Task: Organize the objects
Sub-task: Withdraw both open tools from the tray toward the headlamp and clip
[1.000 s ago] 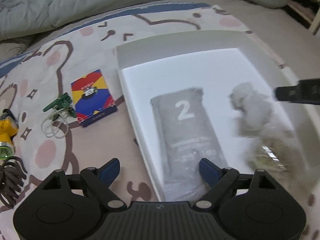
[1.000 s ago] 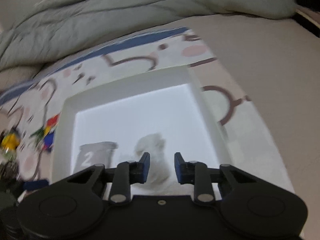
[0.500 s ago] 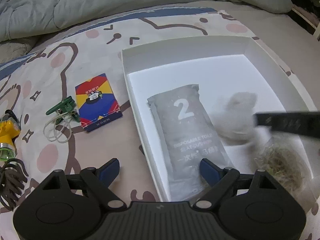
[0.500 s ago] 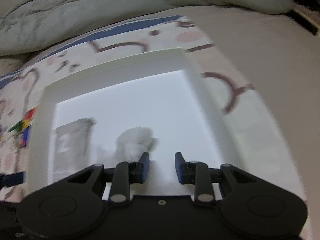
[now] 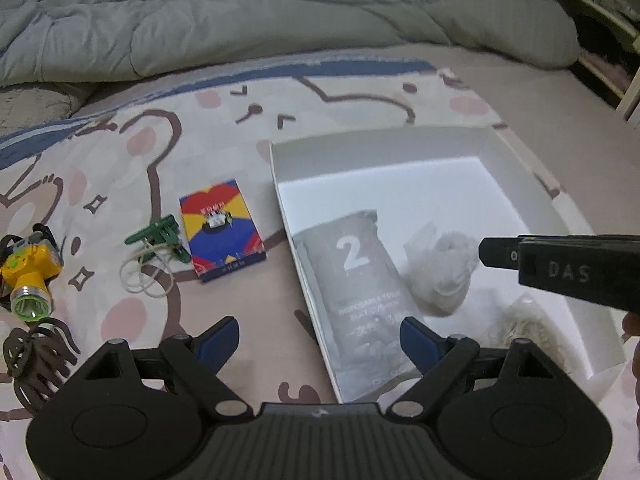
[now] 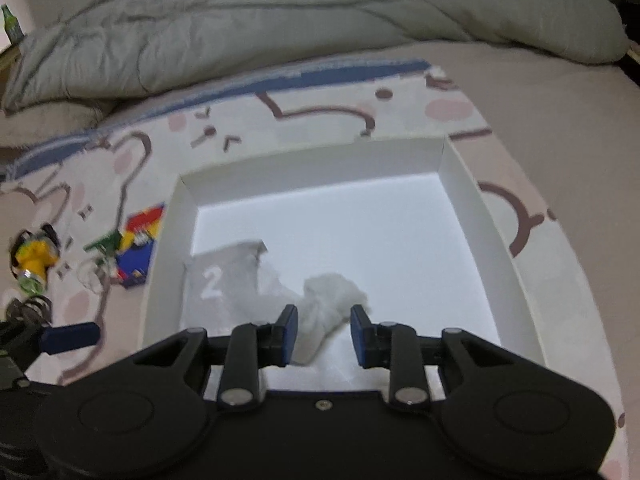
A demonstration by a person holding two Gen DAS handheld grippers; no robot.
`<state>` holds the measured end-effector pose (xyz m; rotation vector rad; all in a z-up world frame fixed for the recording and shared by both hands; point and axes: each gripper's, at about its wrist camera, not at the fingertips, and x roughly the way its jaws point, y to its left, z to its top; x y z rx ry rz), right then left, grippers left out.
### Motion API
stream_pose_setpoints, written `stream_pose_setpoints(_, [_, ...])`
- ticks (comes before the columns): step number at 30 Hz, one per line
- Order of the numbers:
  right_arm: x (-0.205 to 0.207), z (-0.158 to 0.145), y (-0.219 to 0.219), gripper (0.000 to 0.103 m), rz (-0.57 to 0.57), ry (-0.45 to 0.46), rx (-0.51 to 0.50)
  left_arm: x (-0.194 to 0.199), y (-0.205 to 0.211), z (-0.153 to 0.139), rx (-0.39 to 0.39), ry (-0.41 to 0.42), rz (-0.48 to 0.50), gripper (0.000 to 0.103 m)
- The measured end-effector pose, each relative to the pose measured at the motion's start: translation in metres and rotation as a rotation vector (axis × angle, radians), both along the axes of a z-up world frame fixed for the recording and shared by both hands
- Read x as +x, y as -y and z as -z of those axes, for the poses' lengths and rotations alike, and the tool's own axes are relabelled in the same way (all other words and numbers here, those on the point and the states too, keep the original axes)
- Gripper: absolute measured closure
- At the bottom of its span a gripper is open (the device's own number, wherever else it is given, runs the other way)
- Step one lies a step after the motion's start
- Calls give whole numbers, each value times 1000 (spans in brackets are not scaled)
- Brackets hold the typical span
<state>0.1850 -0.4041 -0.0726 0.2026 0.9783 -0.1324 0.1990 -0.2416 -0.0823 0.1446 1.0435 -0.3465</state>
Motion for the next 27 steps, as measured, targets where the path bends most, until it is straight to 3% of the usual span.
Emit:
stream_pose_setpoints(10, [-27,-39,2,64,-3,129,-23,-9,-23,-37,-67,114,0,15])
stream_pose_setpoints(24, [-67,-52,22,22,27,159,-91,-32,-36,-61,-115,201,0,3])
stream_pose_setpoints(27, [-74,-52,24,18,35,167,-103,-36,-38,-63,-130,206,-6,1])
